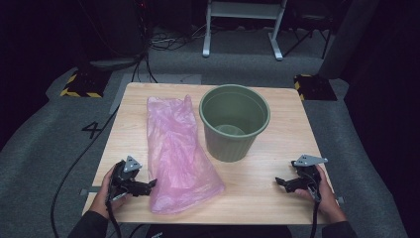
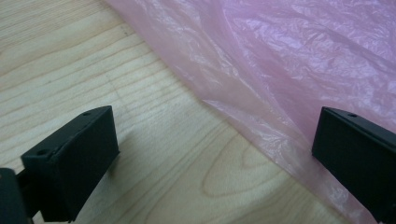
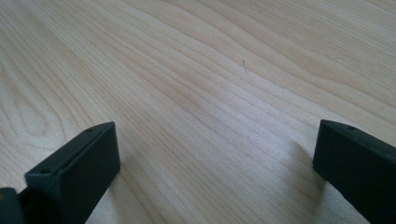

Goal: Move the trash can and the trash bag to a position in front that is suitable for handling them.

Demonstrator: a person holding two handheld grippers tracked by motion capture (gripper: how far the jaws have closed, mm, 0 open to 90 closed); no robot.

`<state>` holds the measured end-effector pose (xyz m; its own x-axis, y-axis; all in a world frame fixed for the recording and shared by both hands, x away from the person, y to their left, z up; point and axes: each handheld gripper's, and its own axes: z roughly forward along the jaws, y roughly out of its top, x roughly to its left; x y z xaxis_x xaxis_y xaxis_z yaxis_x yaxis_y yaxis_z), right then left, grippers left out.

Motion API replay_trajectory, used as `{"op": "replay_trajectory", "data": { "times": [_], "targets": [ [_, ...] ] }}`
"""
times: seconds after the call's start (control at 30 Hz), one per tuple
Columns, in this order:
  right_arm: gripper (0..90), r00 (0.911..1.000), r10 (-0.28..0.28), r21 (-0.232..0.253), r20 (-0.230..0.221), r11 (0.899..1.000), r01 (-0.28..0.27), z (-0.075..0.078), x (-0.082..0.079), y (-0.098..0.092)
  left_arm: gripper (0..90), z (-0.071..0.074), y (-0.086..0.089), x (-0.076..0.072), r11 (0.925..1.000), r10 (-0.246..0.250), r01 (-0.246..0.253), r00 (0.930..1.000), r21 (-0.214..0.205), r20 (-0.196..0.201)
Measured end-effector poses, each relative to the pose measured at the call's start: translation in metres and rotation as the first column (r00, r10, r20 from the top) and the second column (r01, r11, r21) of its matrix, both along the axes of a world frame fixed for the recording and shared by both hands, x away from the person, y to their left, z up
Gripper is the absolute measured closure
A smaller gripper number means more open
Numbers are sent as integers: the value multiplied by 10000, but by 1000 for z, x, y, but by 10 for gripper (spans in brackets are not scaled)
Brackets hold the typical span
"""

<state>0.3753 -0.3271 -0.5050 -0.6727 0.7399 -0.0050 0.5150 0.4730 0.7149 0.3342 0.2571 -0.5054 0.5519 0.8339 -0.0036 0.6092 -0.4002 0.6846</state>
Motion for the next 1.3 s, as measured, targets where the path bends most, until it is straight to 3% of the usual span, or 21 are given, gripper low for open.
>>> {"op": "replay_trajectory", "data": {
  "times": [0.13,0.23,0.3,0.33,0.4,0.57,0.7,0.73,0.77,0.8,0.83,0.87,0.9,0.93,0.97,1.03,1.13,1.17,1.2,1.23,1.3],
  "targets": [
    [21,9999,147,43,-10,9999,-147,0,1,-1,6,0,0,-3,9999,118,-118,9999,-21,6],
    [168,9993,305,264,197,9992,-310,2,1,-3,60,3,5,-8,9990,-438,438,9990,-20,9],
    [163,9993,337,309,176,9989,-342,2,1,-3,105,3,7,-11,9980,-635,636,9979,-51,102],
    [162,9990,376,342,256,9987,-385,3,3,-3,179,4,8,-13,9963,-862,863,9961,-37,209],
    [162,9985,365,457,397,9982,-383,4,3,-2,151,5,10,-16,9945,-1047,1044,9938,100,375],
    [162,9914,744,726,1078,9939,-825,25,1,6,164,14,12,-23,9931,-1085,1111,9920,-372,643],
    [214,9673,1303,1380,2175,9770,-1626,69,-6,15,156,22,6,-29,9901,-1182,1246,9885,-644,942],
    [214,9673,1303,1380,2175,9770,-1626,69,-6,15,155,22,6,-29,9901,-1182,1246,9885,-644,942],
    [214,9532,1591,1368,2572,9704,-1989,89,-7,21,156,23,1,-30,9871,-1327,1405,9863,-764,984],
    [214,9532,1591,1368,2572,9704,-1989,89,-7,21,156,23,1,-30,9871,-1327,1405,9863,-764,984],
    [213,9352,1905,986,2985,9685,-2287,109,-9,30,155,20,-4,-30,9817,-1611,1695,9823,-870,952],
    [213,9253,2047,828,3191,9666,-2424,119,-9,34,157,20,-4,-30,9817,-1611,1695,9823,-870,952],
    [214,9176,2164,766,3335,9639,-2551,129,-10,39,158,17,-9,-31,9777,-1791,1885,9786,-927,1013],
    [214,9176,2164,766,3335,9639,-2551,129,-10,39,157,17,-9,-31,9777,-1791,1885,9786,-927,1013],
    [212,9040,2318,746,3593,9584,-2755,146,-9,47,158,13,-14,-30,9780,-1919,1975,9780,-668,821],
    [206,8897,2499,631,3820,9534,-2950,159,-8,56,159,9,-18,-29,9759,-2055,2097,9762,-600,697],
    [208,8806,2691,565,3901,9476,-3146,168,-7,66,156,7,-21,-29,9741,-2174,2204,9743,-504,595],
    [214,8673,2860,346,4075,9442,-3276,175,-5,76,157,4,-24,-27,9739,-2229,2244,9738,-337,449],
    [214,8673,2860,346,4075,9442,-3276,175,-5,76,157,4,-24,-27,9739,-2229,2244,9738,-337,449],
    [217,8595,3099,267,4064,9363,-3502,180,-2,85,154,1,-28,-27,9735,-2264,2273,9734,-237,363],
    [217,8590,3184,197,4009,9344,-3556,182,1,90,156,1,-28,-26,9737,-2258,2268,9735,-226,368]
  ]
}}
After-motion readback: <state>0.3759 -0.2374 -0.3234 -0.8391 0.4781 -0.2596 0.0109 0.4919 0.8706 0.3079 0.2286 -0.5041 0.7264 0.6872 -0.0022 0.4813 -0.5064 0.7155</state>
